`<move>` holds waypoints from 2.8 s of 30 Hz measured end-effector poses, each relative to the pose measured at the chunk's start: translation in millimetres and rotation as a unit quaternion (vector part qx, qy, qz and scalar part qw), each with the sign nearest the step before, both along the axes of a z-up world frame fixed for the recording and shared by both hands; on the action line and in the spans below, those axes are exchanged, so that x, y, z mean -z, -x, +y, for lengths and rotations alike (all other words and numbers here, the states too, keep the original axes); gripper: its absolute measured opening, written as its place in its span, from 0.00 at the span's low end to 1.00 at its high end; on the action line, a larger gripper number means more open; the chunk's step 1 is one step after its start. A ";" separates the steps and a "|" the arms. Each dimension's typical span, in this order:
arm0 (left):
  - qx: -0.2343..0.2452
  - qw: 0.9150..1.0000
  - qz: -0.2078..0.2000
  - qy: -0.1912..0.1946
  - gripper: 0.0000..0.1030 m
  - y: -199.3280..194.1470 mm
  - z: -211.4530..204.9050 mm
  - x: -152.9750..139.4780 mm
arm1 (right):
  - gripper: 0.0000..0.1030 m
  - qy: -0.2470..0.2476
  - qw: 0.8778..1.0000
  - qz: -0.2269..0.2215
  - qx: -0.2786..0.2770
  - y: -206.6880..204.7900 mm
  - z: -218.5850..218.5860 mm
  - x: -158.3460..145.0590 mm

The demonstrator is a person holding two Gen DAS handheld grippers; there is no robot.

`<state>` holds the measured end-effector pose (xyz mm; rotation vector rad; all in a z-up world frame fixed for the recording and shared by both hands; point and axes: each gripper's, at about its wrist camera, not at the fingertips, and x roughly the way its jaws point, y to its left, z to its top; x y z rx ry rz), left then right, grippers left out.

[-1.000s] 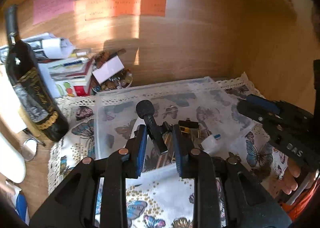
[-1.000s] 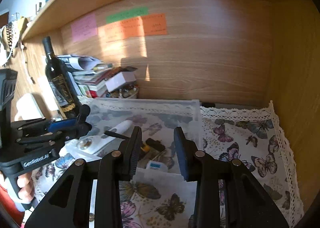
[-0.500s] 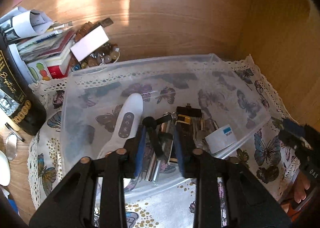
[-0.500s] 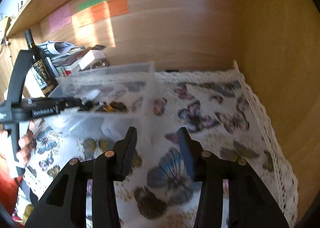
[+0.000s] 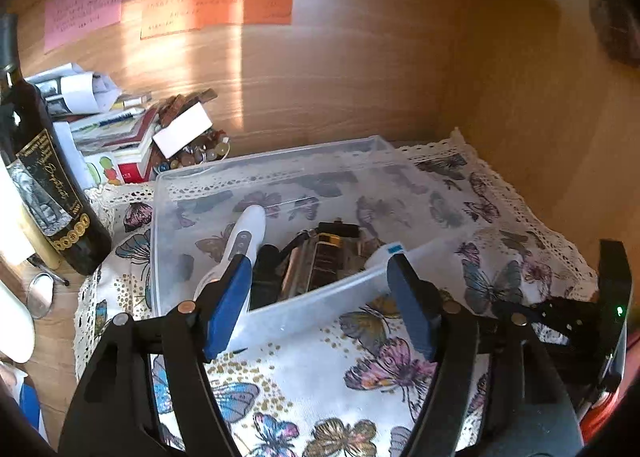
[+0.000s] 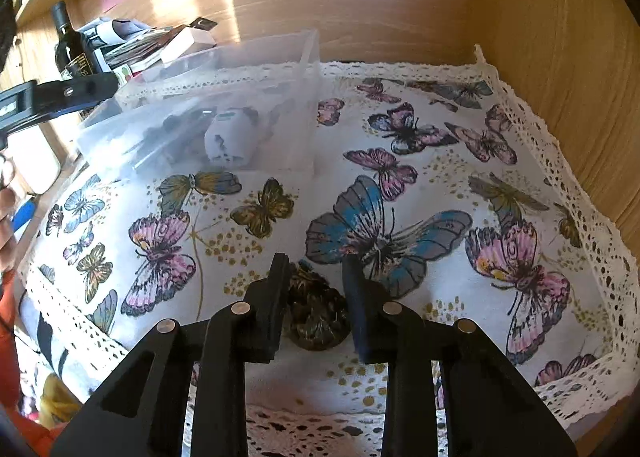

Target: Organize rigid objects

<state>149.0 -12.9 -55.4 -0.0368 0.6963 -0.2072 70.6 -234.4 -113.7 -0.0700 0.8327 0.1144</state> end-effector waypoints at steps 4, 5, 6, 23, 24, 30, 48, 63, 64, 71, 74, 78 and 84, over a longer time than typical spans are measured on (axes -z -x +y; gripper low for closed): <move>-0.002 1.000 -0.019 -0.001 0.75 11.7 -0.5 -5.0 | 0.04 -0.007 1.000 -0.023 -0.017 -6.3 8.7 -22.1; -0.004 1.000 -0.022 -0.001 0.75 13.8 0.4 -5.5 | 0.05 -0.009 0.999 -0.030 -0.022 -9.4 11.7 -29.0; -0.007 1.000 -0.025 -0.001 0.76 16.3 1.2 -6.0 | 0.05 -0.006 0.999 -0.045 -0.028 -13.9 16.4 -38.4; -0.016 1.000 -0.013 0.017 0.79 28.6 9.1 8.0 | 0.31 0.001 1.000 -0.011 -0.021 -6.7 13.3 -14.7; -0.016 1.000 -0.013 0.017 0.79 29.5 9.0 8.5 | 0.31 0.001 1.000 -0.002 -0.020 -8.3 12.4 -8.3; -0.023 1.000 -0.013 0.014 0.79 31.6 9.9 9.7 | 0.29 0.005 1.000 0.016 -0.022 -14.2 15.1 2.6; -0.051 0.998 -0.030 0.018 0.80 45.7 19.8 5.1 | 0.29 0.033 0.996 -0.072 -0.040 -92.6 60.2 -54.5; -0.076 0.993 -0.091 0.008 0.80 66.4 22.4 -28.3 | 0.54 -0.008 0.984 -0.161 -0.077 -31.4 68.0 -100.3; -0.077 0.992 -0.102 0.005 0.80 70.5 21.6 -33.7 | 0.55 -0.009 0.981 -0.178 -0.081 -21.9 69.3 -107.6; -0.090 0.982 -0.166 -0.002 0.96 96.5 18.1 -59.9 | 0.81 -0.028 0.962 -0.261 -0.081 18.8 72.4 -137.8; -0.090 0.978 -0.189 -0.008 1.00 108.1 14.3 -70.7 | 0.88 -0.037 0.958 -0.273 -0.081 27.7 72.1 -142.7; -0.091 0.974 -0.206 -0.015 1.00 117.0 11.1 -76.9 | 1.00 -0.046 0.954 -0.288 -0.073 37.5 68.1 -142.5; -0.094 0.975 -0.204 -0.008 1.00 117.9 12.4 -76.9 | 1.00 -0.058 0.957 -0.278 -0.062 38.8 61.0 -138.6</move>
